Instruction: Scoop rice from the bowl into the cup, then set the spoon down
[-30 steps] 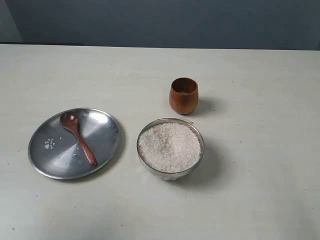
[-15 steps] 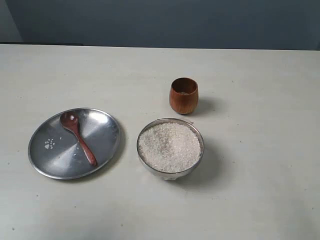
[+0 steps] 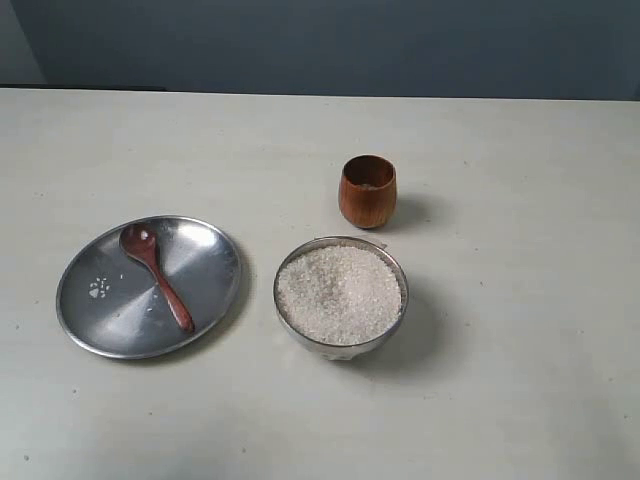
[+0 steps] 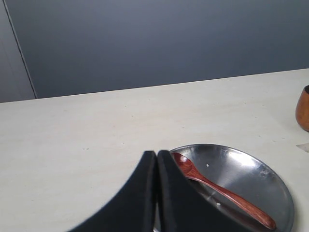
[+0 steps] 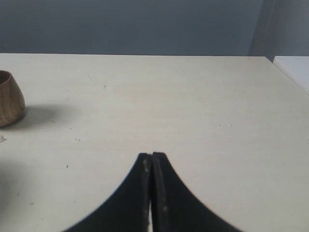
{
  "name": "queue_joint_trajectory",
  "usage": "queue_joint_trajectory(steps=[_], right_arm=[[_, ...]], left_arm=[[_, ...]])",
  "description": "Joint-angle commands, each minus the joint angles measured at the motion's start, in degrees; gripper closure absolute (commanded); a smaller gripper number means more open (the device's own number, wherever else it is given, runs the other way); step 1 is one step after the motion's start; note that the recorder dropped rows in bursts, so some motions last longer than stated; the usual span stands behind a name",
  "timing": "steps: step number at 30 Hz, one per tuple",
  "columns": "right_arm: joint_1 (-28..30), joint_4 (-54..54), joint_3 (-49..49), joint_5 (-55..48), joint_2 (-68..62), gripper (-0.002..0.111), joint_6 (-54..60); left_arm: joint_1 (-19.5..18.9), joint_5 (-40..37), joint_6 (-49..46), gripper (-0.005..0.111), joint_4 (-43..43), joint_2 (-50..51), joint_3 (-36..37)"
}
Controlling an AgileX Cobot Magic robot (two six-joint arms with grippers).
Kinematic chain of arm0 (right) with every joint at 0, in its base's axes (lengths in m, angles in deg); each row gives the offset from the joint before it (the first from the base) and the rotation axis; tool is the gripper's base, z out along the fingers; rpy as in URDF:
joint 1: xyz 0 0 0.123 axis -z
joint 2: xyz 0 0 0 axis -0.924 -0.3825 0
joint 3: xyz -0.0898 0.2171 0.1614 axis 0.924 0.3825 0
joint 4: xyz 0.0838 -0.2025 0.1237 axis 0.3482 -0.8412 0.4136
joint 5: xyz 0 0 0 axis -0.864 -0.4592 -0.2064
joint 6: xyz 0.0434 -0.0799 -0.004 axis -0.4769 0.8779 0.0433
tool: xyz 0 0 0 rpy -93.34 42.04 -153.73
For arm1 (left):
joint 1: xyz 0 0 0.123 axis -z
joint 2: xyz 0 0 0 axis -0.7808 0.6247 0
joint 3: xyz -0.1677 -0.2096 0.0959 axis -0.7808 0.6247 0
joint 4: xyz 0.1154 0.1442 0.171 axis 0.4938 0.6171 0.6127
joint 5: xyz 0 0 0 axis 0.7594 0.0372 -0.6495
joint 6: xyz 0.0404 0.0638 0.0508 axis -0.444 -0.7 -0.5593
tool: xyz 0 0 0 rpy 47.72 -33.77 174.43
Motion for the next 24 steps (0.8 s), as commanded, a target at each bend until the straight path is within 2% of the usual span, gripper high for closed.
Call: queue_joint_trajectory(steps=[1, 13, 20, 24], right_arm=[[0.25, -0.43, 0.13, 0.19, 0.32, 0.109, 0.05], [0.25, 0.15, 0.13, 0.2, 0.32, 0.109, 0.05], [0.25, 0.15, 0.13, 0.2, 0.32, 0.109, 0.05], [0.25, 0.15, 0.13, 0.2, 0.32, 0.109, 0.05]], left_arm=[[0.3, 0.38, 0.06, 0.106, -0.32, -0.21, 0.25], [0.19, 0.38, 0.06, 0.106, 0.0, -0.21, 0.25], [-4.16, 0.38, 0.06, 0.106, 0.0, -0.21, 0.25], [-4.22, 0.38, 0.06, 0.106, 0.0, -0.21, 0.25]])
